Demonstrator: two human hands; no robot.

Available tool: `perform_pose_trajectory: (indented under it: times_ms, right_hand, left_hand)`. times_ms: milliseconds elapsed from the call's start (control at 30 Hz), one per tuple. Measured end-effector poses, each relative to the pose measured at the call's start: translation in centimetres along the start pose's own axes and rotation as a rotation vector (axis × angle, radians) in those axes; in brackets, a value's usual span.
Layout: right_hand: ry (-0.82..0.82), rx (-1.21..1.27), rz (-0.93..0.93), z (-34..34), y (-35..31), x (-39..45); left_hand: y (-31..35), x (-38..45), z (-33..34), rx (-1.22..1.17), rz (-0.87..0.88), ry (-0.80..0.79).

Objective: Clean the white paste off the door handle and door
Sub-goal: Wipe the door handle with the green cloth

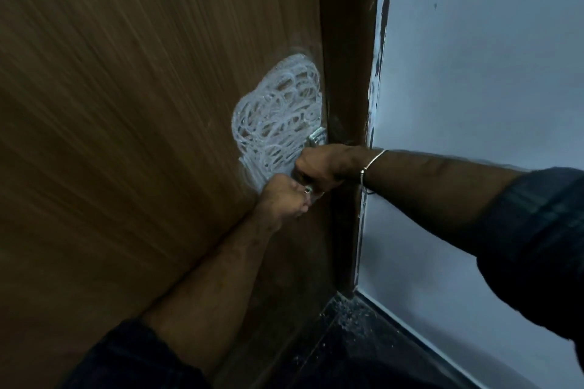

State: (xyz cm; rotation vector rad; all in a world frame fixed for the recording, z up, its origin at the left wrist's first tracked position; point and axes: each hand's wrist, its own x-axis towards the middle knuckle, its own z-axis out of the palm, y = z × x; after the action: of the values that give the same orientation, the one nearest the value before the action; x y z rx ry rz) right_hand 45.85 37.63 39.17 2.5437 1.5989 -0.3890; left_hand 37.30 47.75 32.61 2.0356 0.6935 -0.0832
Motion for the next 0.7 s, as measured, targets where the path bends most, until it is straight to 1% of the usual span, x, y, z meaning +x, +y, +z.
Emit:
perform_pose_trajectory:
  times_ms: [67,133,200,233,300,333,433,567,633,700]
  right_hand:
    - [0.026,0.028,-0.002,0.8,0.0,0.1]
    - [0.002,0.075,-0.014,1.0,0.5,0.5]
    - [0.042,0.095,-0.057,1.1,1.1,0.7]
    - [0.080,0.090,-0.068,1.4,1.5,0.7]
    - [0.197,0.093,-0.079,2.7,2.5,0.6]
    - [0.269,0.100,-0.077,3.6,2.8,0.3]
    - [0.553,0.169,-0.047,7.4,3.0,-1.1]
    - [0.880,0.462,0.097,11.7,0.3,-1.8]
    - [0.993,0.736,0.228,12.6,-1.8,-1.4]
    - [1.057,1.049,0.410,13.2,-3.2,-1.1]
  left_hand:
    - [0.6,-0.3,-0.4,0.019,-0.025,-0.008]
    - [1.1,-0.7,-0.7,0.047,-0.043,-0.026]
    - [1.9,-0.9,-1.0,0.147,-0.037,-0.045]
    - [2.2,-0.8,-1.1,0.237,-0.017,-0.055]
    - [2.7,-0.7,-1.2,0.416,0.032,-0.049]
    - [2.8,-0.6,-1.1,0.461,0.054,-0.039]
    - [3.0,-0.7,-0.5,0.483,0.088,-0.006]
    - [3.1,-0.9,0.1,0.510,0.134,0.065]
    - [3.2,-1.0,0.3,0.536,0.146,0.075]
    - [3.4,-1.1,0.8,0.538,0.171,0.079]
